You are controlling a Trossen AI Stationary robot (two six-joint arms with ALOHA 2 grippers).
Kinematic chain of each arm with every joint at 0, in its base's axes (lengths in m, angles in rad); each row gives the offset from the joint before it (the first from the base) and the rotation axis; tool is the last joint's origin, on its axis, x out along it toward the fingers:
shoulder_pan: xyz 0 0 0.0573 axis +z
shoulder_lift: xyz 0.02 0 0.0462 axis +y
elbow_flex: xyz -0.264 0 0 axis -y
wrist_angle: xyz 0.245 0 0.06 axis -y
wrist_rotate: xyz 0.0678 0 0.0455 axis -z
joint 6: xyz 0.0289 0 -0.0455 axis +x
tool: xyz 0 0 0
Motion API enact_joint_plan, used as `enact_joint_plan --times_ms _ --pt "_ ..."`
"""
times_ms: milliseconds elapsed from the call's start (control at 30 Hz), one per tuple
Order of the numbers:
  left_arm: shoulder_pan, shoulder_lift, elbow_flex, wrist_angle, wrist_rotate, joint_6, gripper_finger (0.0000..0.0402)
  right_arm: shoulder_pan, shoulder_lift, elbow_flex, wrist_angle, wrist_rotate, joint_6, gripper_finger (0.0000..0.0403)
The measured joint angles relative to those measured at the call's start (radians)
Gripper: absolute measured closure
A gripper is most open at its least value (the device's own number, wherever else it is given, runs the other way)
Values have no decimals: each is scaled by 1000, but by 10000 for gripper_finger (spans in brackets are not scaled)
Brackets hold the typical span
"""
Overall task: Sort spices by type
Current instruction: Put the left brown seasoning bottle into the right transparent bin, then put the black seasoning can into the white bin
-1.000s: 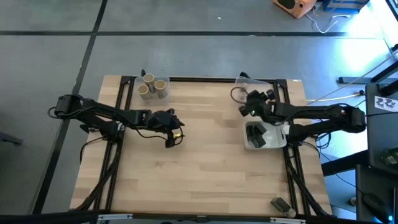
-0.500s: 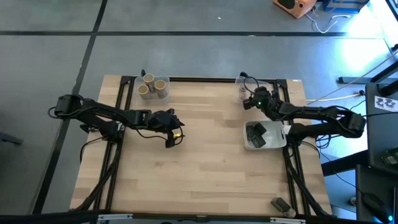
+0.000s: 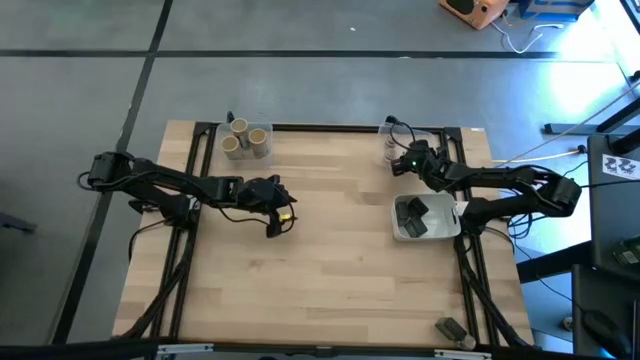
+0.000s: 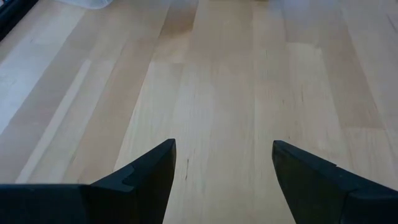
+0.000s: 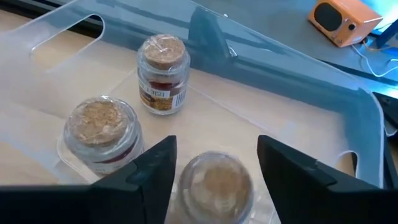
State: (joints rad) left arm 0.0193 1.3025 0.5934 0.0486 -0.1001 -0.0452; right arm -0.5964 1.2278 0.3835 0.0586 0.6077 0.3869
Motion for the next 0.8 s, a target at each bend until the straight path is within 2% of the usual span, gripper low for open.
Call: enact_joint_plan --times_ms 200,367,600,800 --pt "0 0 0 0 0 0 153 1 -23 20 -8 9 -39 170" --pt "0 0 0 -3 0 -7 153 61 -107 132 -139 -78 -120 169" --pt "0 0 0 13 0 -6 153 302 -200 288 -301 -312 -190 169" --pt "0 0 0 49 0 1 153 553 -209 360 -438 -417 -141 169"
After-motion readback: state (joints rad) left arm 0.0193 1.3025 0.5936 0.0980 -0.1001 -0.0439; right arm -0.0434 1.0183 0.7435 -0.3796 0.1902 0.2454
